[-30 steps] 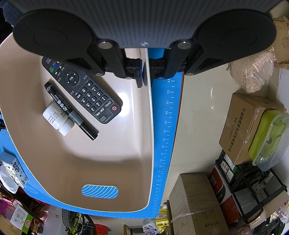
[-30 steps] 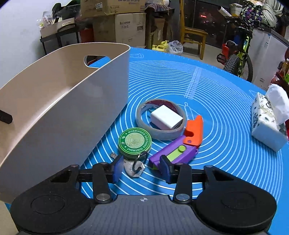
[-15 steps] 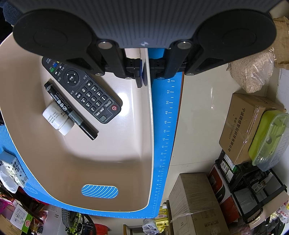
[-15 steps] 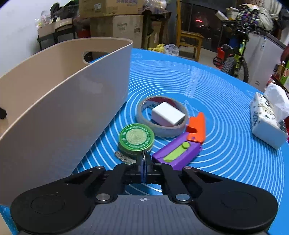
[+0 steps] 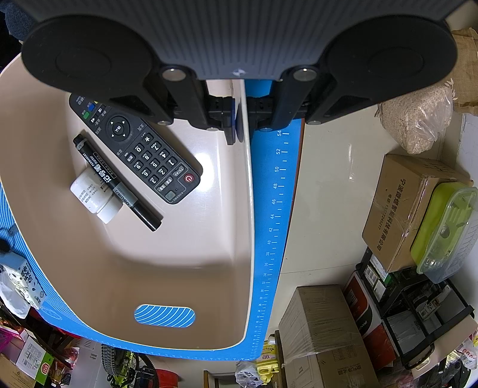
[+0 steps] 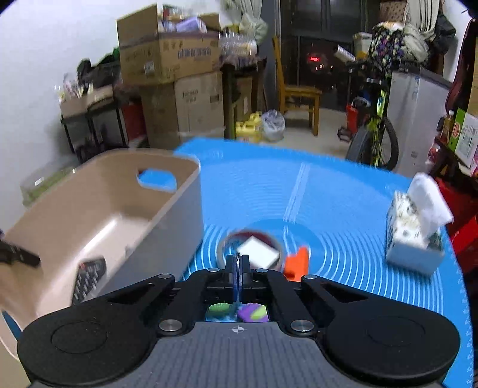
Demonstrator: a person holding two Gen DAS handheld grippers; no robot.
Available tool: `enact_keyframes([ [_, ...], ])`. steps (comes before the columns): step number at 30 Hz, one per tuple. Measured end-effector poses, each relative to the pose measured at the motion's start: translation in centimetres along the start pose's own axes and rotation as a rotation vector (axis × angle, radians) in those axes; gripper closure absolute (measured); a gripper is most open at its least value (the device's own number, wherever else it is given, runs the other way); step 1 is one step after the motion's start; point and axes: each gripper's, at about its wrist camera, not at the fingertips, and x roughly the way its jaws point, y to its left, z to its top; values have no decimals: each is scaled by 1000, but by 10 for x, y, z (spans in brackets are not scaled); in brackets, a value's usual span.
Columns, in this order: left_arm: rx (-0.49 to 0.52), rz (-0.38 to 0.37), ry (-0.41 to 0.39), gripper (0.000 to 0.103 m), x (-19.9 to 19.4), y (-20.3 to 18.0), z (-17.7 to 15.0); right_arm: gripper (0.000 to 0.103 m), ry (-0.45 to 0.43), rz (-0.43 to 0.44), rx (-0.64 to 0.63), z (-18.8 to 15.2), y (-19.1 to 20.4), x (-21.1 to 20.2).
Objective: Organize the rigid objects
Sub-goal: 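Grasp the keys beside the green tin with the right tool and lift, then carry the keys over the basket and open the right tool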
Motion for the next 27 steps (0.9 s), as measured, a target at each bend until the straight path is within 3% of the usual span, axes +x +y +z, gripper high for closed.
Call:
enact_keyframes([
  [9, -1, 0, -1, 97, 0, 0, 0, 90, -101, 76, -16, 47, 19, -23],
  [14, -1, 1, -1, 97, -1, 1, -1, 90, -112, 147, -61, 64, 52, -15],
  [27, -1, 1, -1, 97, 0, 0, -1, 90, -9, 261, -162, 69, 129, 24],
])
